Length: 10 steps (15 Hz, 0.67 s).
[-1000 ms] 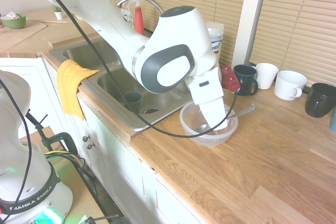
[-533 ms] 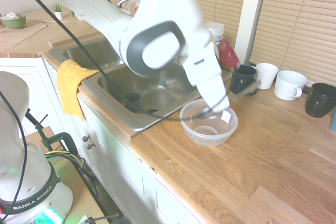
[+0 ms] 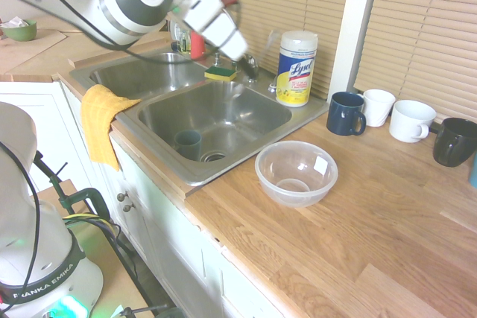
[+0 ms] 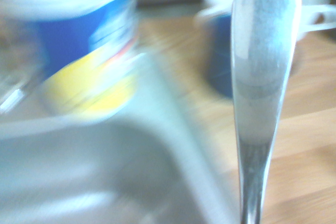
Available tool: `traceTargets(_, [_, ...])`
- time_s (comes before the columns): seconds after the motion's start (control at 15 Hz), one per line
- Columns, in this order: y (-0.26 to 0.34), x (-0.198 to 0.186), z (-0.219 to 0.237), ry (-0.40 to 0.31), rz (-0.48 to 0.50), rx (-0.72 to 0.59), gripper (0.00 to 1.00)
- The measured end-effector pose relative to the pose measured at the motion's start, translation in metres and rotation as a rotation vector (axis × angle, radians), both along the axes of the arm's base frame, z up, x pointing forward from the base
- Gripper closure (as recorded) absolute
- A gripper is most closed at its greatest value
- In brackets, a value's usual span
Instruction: Put the spoon into the sink
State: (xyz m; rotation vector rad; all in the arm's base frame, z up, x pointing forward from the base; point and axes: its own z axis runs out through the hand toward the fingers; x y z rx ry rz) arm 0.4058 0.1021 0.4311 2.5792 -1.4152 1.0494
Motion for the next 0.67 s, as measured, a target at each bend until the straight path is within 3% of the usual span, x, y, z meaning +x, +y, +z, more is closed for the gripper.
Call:
traceTargets(0.2, [0.053, 0.009, -0.063, 0.168, 0.049, -0.067, 1.0])
traceTargets(0.47, [0.032, 0.034, -0.133, 0.418, 0.013, -0.134, 1.0])
traceTargets(0.53, [0.027, 0.036, -0.142, 0.483, 0.002, -0.147, 0.0])
traceTargets(0.67, [0.024, 0.033, -0.16, 0.615, -0.016, -0.178, 0.0])
